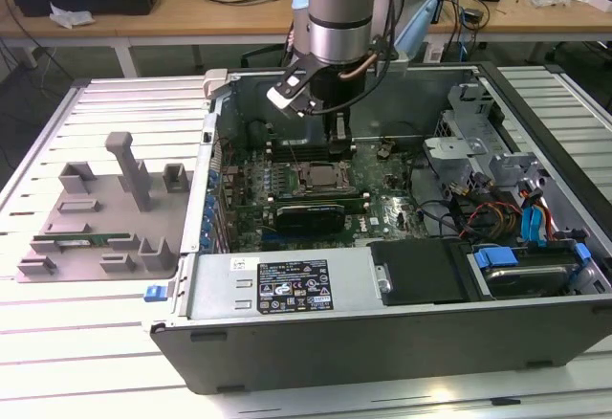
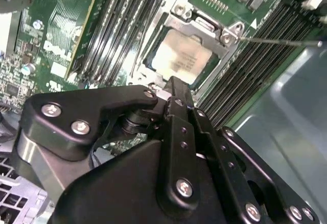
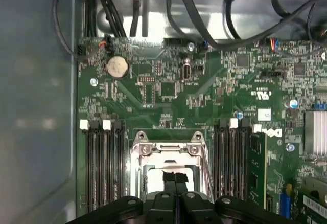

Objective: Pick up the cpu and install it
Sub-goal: 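Close the cpu cover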

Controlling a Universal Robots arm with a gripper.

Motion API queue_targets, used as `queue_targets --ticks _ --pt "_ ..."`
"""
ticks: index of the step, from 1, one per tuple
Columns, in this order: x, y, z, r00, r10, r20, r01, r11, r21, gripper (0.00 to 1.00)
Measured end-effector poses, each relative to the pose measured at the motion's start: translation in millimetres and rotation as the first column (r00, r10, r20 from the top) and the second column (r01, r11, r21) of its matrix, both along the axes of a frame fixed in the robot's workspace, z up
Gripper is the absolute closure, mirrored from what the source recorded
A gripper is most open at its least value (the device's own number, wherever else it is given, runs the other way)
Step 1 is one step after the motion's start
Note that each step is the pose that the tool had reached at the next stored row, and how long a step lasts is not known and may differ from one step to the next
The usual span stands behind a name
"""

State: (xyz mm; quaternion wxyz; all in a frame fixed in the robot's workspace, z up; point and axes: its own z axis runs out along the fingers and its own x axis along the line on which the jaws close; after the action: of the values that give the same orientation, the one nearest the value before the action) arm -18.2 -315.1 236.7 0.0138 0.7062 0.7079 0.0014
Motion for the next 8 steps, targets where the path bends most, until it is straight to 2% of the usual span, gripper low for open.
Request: queue_targets --ticks 2,6,8 --pt "-3.5 -0.5 -0.7 1.0 0.0 0.0001 0.0 1.0 0.0 0.89" --pt "-3.7 -0.5 -0.7 1.0 0.002 0.0 -0.002 1.0 -0.0002 0.89" --pt "-3.7 -0.5 -0.7 0.9997 0.025 0.0001 -0.025 0.9997 -0.0002 0.89"
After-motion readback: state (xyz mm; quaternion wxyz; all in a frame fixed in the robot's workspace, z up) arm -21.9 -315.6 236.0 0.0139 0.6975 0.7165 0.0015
